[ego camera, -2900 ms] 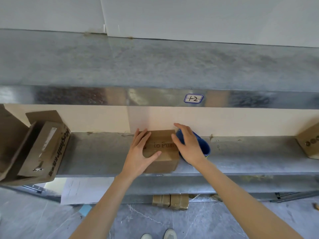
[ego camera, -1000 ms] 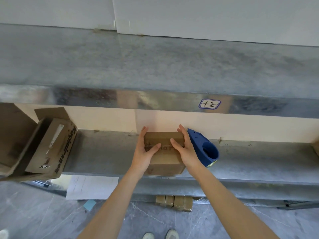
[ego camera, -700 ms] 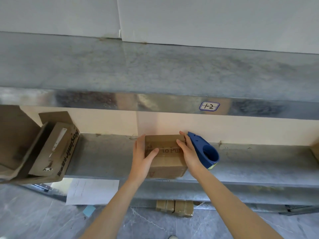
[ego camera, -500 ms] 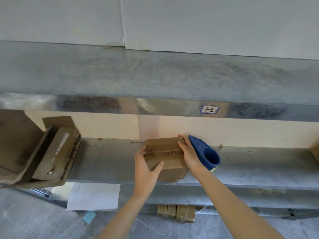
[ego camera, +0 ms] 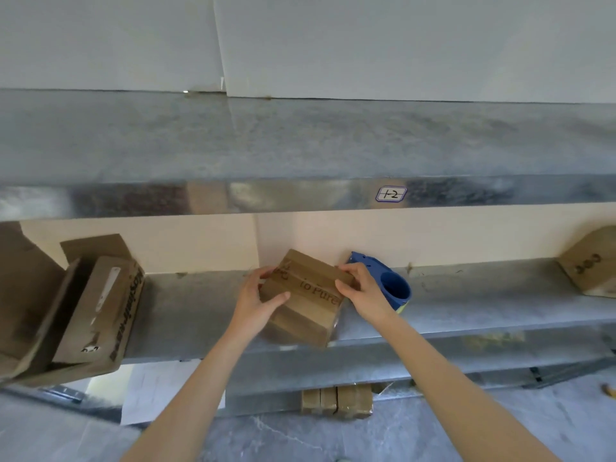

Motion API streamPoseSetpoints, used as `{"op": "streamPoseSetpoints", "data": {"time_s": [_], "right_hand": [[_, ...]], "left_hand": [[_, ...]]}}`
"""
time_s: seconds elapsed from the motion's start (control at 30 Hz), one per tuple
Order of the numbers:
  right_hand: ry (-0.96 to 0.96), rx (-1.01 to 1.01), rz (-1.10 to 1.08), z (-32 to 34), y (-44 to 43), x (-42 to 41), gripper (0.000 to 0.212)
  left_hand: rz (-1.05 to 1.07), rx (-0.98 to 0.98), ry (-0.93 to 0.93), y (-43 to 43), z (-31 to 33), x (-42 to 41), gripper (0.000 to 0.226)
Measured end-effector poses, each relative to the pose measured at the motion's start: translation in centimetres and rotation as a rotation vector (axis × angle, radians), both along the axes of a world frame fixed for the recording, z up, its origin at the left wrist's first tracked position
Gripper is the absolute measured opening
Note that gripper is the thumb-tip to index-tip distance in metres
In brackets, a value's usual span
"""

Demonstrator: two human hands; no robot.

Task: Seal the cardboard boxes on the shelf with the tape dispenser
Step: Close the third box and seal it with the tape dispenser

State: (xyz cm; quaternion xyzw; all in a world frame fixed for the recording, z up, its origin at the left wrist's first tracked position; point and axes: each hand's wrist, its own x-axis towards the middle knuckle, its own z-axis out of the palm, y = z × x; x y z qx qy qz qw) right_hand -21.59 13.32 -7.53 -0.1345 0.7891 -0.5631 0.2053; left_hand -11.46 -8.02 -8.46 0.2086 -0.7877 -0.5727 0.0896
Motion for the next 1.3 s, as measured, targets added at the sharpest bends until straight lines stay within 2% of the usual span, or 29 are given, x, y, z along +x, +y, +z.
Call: {"op": "streamPoseSetpoints", "data": {"time_s": [0.23, 0.37, 0.43, 0.5, 0.63, 0.8, 0.9, 1.0, 1.13, 1.3], "right_hand": [[0.192, 0.139, 0.132, 0.9, 0.7, 0.5, 0.033], [0.293, 0.243, 0.193, 1.0, 1.1, 0.3, 0.035], [0.359, 0.294, 0.228, 1.0, 1.2, 0.1, 0.035], [0.405, 0.345, 0.29, 1.2, 1.4, -0.2, 0.037], [0.467, 0.412, 0.351, 1.5, 1.5, -0.6, 0.046], [0.484, 0.42, 0.429, 1.7, 2.1, -1.1, 0.049], [0.51, 0.396, 0.463, 2.1, 2.9, -2.0, 0.043], [0.582, 0.391, 0.419, 2.4, 4.2, -3.3, 0.035], [0.702, 0.573, 0.411, 1.9, 6.4, -4.8, 0.035], [0.713, 0.804, 0.483, 0.0, 8.1, -5.0, 0.049]], "left_hand": [[0.061, 0.007, 0.057, 0.8, 0.2, -0.3, 0.044], [0.118, -0.247, 0.042, 1.2, 0.1, -0.4, 0.044], [0.148, -0.38, -0.028, 1.9, 0.5, -0.2, 0.049], [0.15, -0.434, -0.083, 2.7, 0.8, -0.1, 0.059], [0.165, -0.35, -0.034, 4.2, 0.8, -0.5, 0.072], [0.214, -0.344, 0.004, 5.6, 1.1, -0.5, 0.067], [0.206, -0.426, -0.063, 5.9, 1.6, 0.0, 0.065], [0.195, -0.595, -0.204, 6.0, 2.0, 0.4, 0.064], [0.27, -0.756, -0.268, 7.2, 2.7, 0.9, 0.061], [0.312, -0.799, -0.268, 8.5, 2.6, 1.7, 0.066]]}}
